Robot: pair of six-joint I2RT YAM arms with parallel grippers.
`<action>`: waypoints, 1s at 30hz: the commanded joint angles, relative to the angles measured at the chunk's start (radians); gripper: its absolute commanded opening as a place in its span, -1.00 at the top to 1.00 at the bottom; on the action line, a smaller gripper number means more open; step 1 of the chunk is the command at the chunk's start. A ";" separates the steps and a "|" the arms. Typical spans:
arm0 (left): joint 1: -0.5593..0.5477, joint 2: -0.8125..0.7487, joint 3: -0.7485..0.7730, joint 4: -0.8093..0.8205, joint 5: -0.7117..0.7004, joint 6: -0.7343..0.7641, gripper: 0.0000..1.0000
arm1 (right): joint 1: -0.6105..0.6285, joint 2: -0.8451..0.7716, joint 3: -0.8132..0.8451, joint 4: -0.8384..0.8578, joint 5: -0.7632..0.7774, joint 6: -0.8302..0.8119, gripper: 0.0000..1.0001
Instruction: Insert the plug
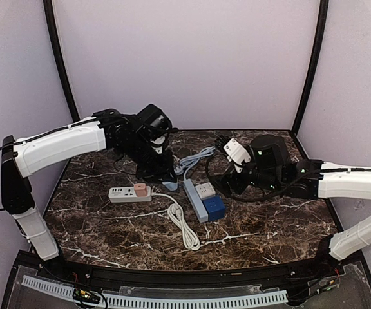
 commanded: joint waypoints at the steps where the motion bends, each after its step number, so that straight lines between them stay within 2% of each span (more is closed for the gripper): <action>1: 0.012 -0.089 0.021 -0.102 -0.137 -0.049 0.98 | -0.007 0.004 0.039 0.038 0.026 0.025 -0.97; 7: 0.041 -0.138 0.018 -0.165 -0.249 -0.105 0.98 | -0.008 -0.019 0.030 0.021 0.044 0.052 -0.97; 21: 0.114 -0.199 -0.014 -0.261 -0.353 -0.309 0.98 | -0.012 -0.085 -0.021 -0.011 0.129 0.183 -0.97; 27: 0.139 -0.214 -0.020 -0.341 -0.391 -0.465 0.98 | -0.013 -0.076 0.014 -0.064 0.112 0.274 -0.97; 30: 0.147 -0.223 -0.023 -0.397 -0.440 -0.577 0.98 | -0.012 -0.077 0.015 -0.076 0.088 0.271 -0.97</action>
